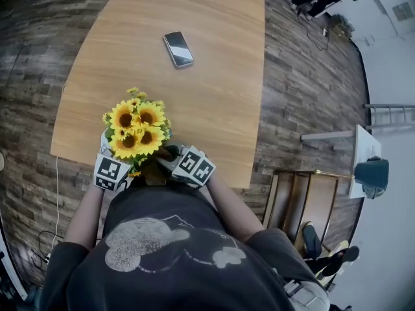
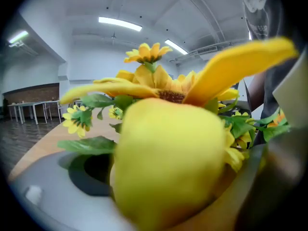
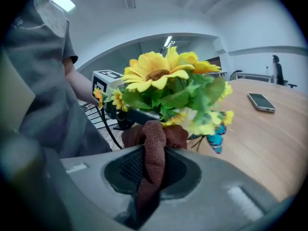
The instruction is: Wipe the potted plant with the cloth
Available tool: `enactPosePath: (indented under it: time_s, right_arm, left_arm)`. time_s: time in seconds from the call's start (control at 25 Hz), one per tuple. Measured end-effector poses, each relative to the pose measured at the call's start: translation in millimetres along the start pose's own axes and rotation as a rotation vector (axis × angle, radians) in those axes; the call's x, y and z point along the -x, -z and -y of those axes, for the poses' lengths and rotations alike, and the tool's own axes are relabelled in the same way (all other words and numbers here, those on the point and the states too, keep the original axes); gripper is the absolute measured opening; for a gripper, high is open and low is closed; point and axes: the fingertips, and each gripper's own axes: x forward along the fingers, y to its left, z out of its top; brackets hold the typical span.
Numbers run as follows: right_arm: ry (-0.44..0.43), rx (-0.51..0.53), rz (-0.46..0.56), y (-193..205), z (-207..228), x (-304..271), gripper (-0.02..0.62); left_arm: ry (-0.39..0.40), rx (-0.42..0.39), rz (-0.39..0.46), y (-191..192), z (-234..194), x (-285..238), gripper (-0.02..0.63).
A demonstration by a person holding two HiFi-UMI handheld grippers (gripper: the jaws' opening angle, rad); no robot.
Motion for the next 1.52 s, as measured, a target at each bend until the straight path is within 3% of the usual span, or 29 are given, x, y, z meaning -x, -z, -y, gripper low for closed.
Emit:
enactPosePath:
  time_s: [0.16,0.4,0.52,0.68,0.8,0.92,1.12,1.52]
  right_arm:
    - [-0.048,0.073,-0.051,2.7,-25.4,-12.5,0.051]
    - [0.023,0.025,-0.024,6.5,-23.2,-1.2,0.051]
    - [0.118,-0.044,-0.001,18.4,-2.3,26.3,0.051]
    - [0.311,-0.148,0.035,31.3,49.3,73.7,0.051]
    - [0.470,-0.181,0.052,28.1,94.1,98.5,0.051]
    - [0.556,-0.212,0.088,16.2,130.0,101.1,0.051]
    - [0.507,-0.195,0.095,-11.1,155.5,63.7,0.051]
    - [0.304,-0.111,0.068,-51.2,139.3,1.0,0.051]
  left_arm:
    - [0.040,-0.006,0.019,-1.7,-3.7,0.7,0.540]
    - [0.094,-0.025,0.032,-1.8,-3.7,0.9,0.538]
    - [0.126,-0.037,0.033,-1.1,-2.4,0.7,0.537]
    - [0.188,-0.062,0.031,-1.6,1.3,-0.1,0.535]
    - [0.242,-0.081,0.034,-2.8,5.2,1.9,0.535]
    - [0.297,-0.100,0.034,-1.4,10.5,5.5,0.535]
    - [0.397,-0.139,0.026,-0.2,21.6,10.3,0.535]
    - [0.577,-0.196,0.025,-7.1,28.3,19.3,0.538]
